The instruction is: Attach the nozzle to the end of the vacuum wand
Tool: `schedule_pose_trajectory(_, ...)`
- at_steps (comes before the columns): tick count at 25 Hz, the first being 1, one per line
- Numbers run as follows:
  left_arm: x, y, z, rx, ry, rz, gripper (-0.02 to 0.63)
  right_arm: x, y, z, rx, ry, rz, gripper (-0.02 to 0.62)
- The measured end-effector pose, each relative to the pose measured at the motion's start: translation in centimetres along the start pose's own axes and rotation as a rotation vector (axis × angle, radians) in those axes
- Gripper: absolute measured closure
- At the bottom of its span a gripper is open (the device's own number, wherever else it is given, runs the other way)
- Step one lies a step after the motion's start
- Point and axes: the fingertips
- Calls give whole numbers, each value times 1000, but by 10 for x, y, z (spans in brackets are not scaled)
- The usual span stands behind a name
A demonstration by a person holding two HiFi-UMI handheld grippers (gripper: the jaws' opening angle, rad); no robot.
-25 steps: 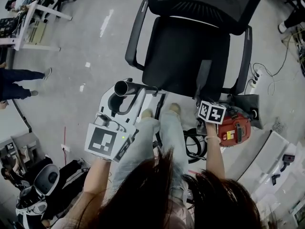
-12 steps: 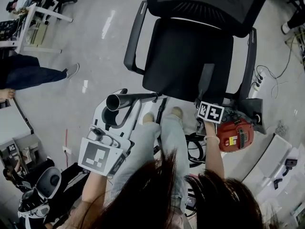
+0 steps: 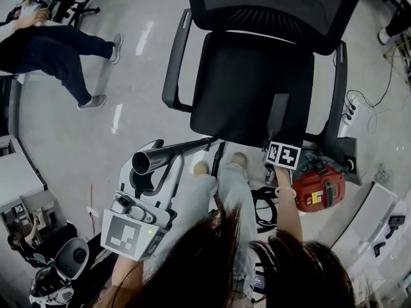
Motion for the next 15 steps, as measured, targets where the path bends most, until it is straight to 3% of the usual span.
schedule_pose_trajectory(15,2,1,5,1,-6,10,451,-33,-13,9,-24,112,57,414)
Point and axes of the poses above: the fingertips, and each gripper's own axes: x backward along the fingers, y to its left, z out of its underside, and after that the axes turned 1 degree about y, right-handed
